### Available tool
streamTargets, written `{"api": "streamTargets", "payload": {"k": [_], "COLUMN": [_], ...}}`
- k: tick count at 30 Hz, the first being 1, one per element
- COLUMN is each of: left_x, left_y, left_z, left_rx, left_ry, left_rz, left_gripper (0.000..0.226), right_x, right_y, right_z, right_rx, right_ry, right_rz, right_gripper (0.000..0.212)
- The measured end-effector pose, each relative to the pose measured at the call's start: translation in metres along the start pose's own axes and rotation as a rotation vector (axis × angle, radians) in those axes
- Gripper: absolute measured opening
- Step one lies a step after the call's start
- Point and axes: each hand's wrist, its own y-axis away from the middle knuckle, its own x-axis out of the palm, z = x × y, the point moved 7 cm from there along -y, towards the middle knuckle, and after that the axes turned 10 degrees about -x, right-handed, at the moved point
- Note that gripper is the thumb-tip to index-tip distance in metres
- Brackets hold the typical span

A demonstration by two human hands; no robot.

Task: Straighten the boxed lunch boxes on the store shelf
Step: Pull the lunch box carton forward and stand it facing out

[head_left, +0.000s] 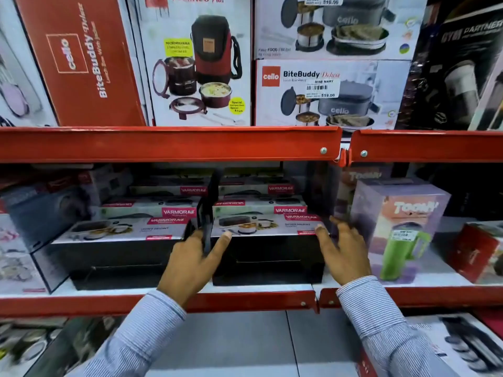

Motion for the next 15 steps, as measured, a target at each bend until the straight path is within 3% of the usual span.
{"api": "streamTargets", "payload": {"k": [5,8,11,15], "left_x": [0.012,0.002,-0.015,-0.03], "left_y": [-0.008,-0.003,0.0,0.002], "left_z": [0.01,0.009,0.002,-0.004], "left_rx": [-0.209,-0.173,-0.081,-0.09], "left_ry": [0.27,0.351,0.394,0.48], "left_rz": [0.157,0.128,0.075,0.056], "left_gripper": [0.049,0.058,0.071,0.072], "right_x": [0.007,0.005,-0.01,-0.016], "right_y": [-0.001,0.0,0.0,0.006], "right_z": [-0.009,-0.009,-0.002,0.0], "right_rx": [0.188,0.156,0.115,0.156], "right_ry": [-0.226,-0.349,-0.496,-0.685], "right_rz": [0.104,0.089,0.036,-0.025], "right_gripper": [0.052,0.056,0.021,0.026]}}
